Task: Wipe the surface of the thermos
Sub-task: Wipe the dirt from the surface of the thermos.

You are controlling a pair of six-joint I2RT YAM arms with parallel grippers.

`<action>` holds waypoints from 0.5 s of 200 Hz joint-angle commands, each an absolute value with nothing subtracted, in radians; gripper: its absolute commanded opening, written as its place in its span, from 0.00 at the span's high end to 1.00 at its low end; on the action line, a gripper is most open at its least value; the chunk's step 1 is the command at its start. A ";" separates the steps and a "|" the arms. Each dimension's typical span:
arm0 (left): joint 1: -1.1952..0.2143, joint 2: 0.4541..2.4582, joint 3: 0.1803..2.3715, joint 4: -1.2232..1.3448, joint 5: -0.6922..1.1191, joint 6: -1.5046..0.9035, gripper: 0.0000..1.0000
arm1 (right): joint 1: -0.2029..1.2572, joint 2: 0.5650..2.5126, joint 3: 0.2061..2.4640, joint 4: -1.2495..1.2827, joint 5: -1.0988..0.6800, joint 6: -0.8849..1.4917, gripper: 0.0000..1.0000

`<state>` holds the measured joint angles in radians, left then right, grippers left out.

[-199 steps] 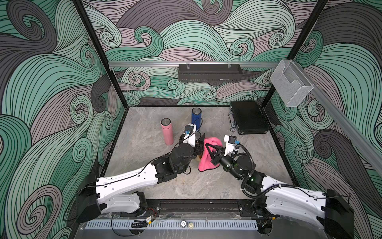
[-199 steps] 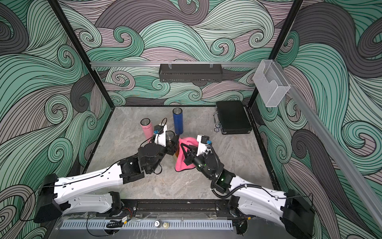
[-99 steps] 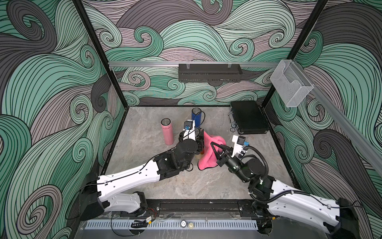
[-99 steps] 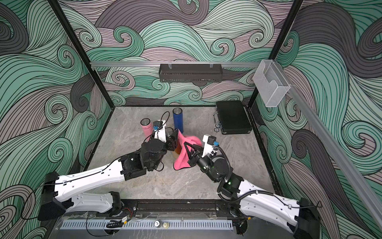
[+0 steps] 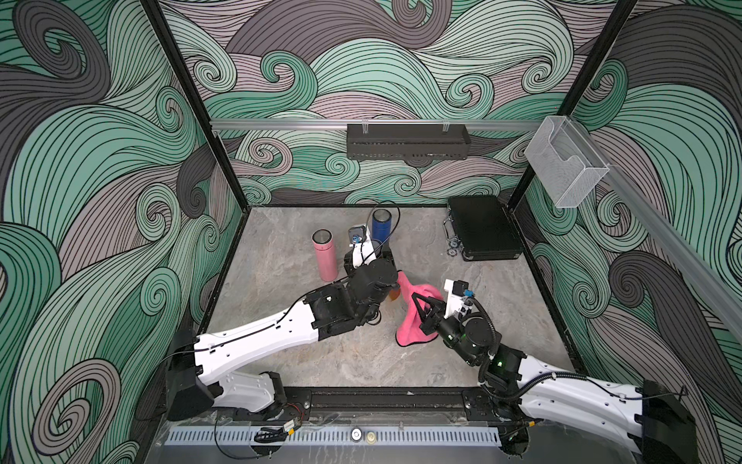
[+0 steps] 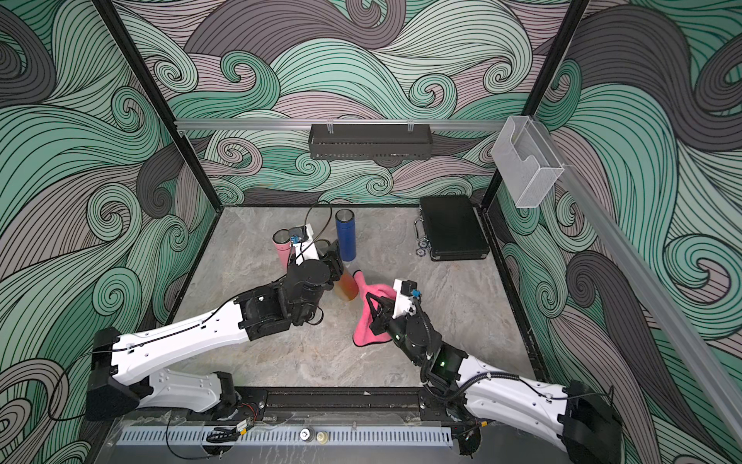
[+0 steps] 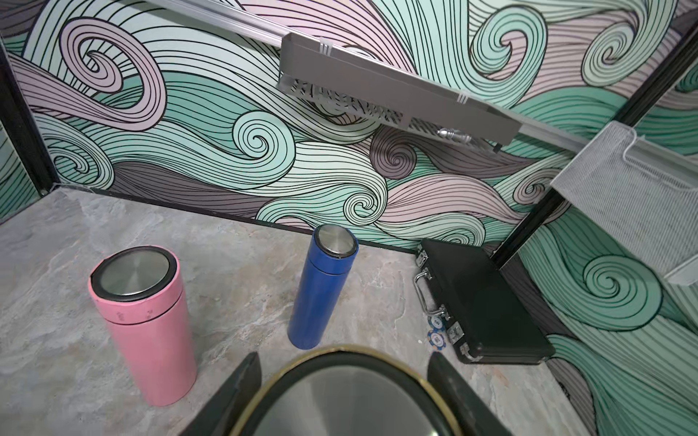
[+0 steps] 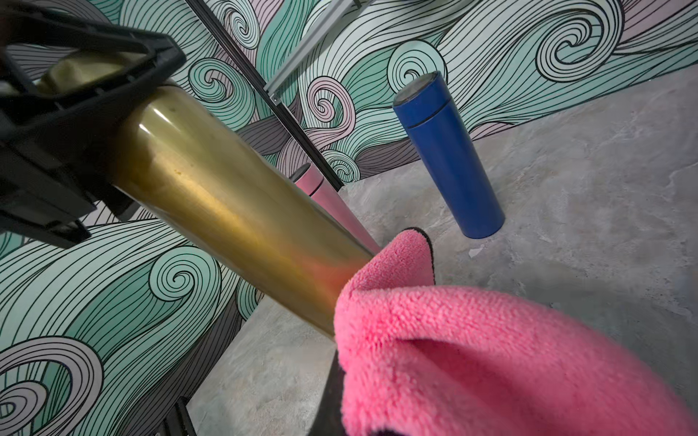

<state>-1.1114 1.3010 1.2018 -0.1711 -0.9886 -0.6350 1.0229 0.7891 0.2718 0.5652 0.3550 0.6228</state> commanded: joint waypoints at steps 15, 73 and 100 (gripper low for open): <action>-1.119 1.288 1.241 -0.234 -0.989 -0.771 1.00 | 1.029 0.781 0.443 0.569 0.297 0.541 1.00; -1.120 1.250 1.189 -0.206 -0.933 -0.827 1.00 | 1.029 0.869 0.518 0.601 0.302 0.528 1.00; -1.119 1.231 1.172 -0.188 -0.914 -0.842 1.00 | 1.028 0.984 0.422 0.726 0.340 0.589 1.00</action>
<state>-1.1114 1.2816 1.1629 -0.2474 -0.9283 -0.8021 1.0237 0.8963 0.5003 0.6430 0.2981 0.5388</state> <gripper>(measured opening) 0.651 0.061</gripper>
